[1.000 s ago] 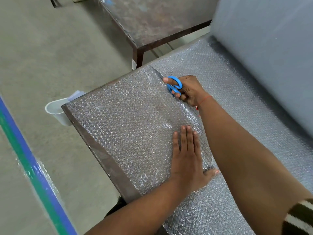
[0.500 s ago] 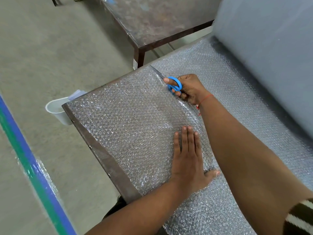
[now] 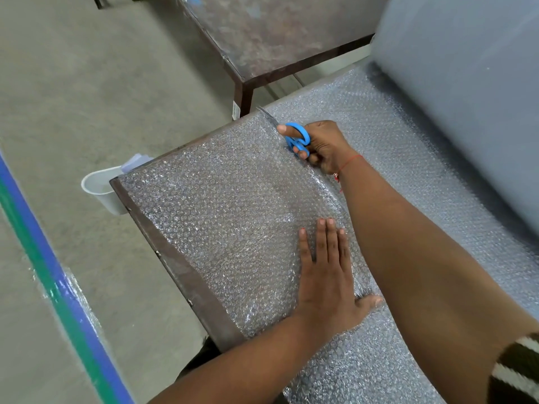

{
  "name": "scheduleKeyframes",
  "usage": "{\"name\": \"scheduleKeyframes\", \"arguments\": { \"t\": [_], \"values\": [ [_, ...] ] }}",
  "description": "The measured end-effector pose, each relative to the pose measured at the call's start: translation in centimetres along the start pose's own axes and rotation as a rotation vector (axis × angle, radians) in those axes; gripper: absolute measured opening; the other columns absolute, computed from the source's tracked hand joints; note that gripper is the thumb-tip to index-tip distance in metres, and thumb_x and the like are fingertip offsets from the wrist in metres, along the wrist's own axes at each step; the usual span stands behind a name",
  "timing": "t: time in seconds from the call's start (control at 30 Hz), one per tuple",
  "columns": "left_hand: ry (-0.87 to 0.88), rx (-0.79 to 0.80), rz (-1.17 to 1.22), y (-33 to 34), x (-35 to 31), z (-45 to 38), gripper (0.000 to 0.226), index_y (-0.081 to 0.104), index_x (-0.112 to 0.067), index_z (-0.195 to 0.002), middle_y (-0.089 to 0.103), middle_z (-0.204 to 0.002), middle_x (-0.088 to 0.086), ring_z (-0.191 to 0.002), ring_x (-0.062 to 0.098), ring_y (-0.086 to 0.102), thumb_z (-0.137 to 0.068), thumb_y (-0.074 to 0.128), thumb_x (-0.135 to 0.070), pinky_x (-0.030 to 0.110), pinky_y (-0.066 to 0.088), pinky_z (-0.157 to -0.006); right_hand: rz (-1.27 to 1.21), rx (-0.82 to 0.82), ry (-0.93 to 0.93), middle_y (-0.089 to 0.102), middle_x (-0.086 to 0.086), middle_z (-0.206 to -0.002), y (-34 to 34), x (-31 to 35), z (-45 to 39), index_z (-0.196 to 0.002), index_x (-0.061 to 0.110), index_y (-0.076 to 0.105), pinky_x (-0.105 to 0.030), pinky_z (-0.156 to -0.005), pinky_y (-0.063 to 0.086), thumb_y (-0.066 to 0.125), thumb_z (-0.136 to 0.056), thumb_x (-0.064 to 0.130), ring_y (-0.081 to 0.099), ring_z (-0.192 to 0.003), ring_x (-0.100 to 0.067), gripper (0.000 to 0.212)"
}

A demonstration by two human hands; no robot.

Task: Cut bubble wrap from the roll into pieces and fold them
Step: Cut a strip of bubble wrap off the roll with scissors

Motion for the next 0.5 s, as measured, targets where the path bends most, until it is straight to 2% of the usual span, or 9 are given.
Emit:
{"name": "scheduleKeyframes", "arguments": {
  "t": [0.17,0.2,0.3,0.33,0.43,0.5],
  "values": [
    [0.007,0.0,0.002,0.0,0.0,0.0,0.129,-0.016,0.011,-0.162,-0.03,-0.167,0.036,-0.157,0.052,-0.03,-0.089,0.04,-0.079,0.077,-0.007,-0.123,-0.007,0.018,0.0,0.063,-0.014,-0.059,0.5,0.0,-0.7,-0.068,0.008,0.076,-0.025,-0.04,0.031,0.102,-0.064,0.051,0.042,-0.042,-0.018,0.05],
    [0.007,-0.001,0.005,0.0,0.1,0.0,0.129,-0.016,0.011,-0.162,-0.03,-0.167,0.036,-0.156,0.052,-0.03,-0.089,0.04,-0.08,0.077,-0.007,-0.123,-0.007,0.023,0.006,0.063,-0.014,-0.06,0.5,0.0,-0.9,-0.07,0.006,0.077,-0.025,-0.04,0.031,0.102,-0.063,0.052,0.042,-0.043,-0.019,0.053],
    [0.008,-0.006,0.009,-0.1,0.0,0.0,0.129,-0.017,0.011,-0.161,-0.03,-0.167,0.036,-0.156,0.052,-0.03,-0.089,0.04,-0.08,0.077,-0.006,-0.123,-0.011,0.033,-0.003,0.063,-0.014,-0.061,0.6,0.0,-1.3,-0.094,-0.012,0.076,-0.027,-0.042,0.029,0.104,-0.056,0.056,0.043,-0.046,-0.019,0.083],
    [0.008,-0.008,0.012,0.0,0.0,0.0,0.129,-0.017,0.011,-0.161,-0.03,-0.167,0.036,-0.156,0.052,-0.03,-0.089,0.04,-0.08,0.077,-0.006,-0.123,-0.015,0.04,-0.005,0.064,-0.014,-0.062,0.6,0.1,-1.3,-0.091,-0.011,0.075,-0.027,-0.041,0.029,0.104,-0.055,0.056,0.045,-0.047,-0.019,0.082],
    [0.008,-0.017,0.024,0.0,0.0,0.0,0.13,-0.016,0.01,-0.162,-0.029,-0.168,0.036,-0.157,0.052,-0.03,-0.089,0.041,-0.081,0.076,-0.007,-0.123,-0.018,0.039,0.004,0.067,-0.019,-0.07,0.6,0.2,-1.4,-0.072,0.008,0.07,-0.027,-0.041,0.03,0.105,-0.055,0.052,0.047,-0.05,-0.02,0.059],
    [0.009,-0.015,0.023,0.0,-0.1,0.0,0.13,-0.016,0.01,-0.162,-0.03,-0.167,0.036,-0.156,0.052,-0.03,-0.089,0.041,-0.081,0.076,-0.007,-0.123,-0.01,0.049,-0.011,0.07,-0.025,-0.077,0.6,0.3,-1.5,-0.071,0.009,0.068,-0.025,-0.04,0.031,0.106,-0.056,0.052,0.048,-0.051,-0.021,0.059]
  ]
}}
Point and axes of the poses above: each hand's wrist, its own z-axis away from the middle knuckle, its own y-axis out of the palm, x = y × z, the point moved 8 cm from there along -z, towards the middle knuckle
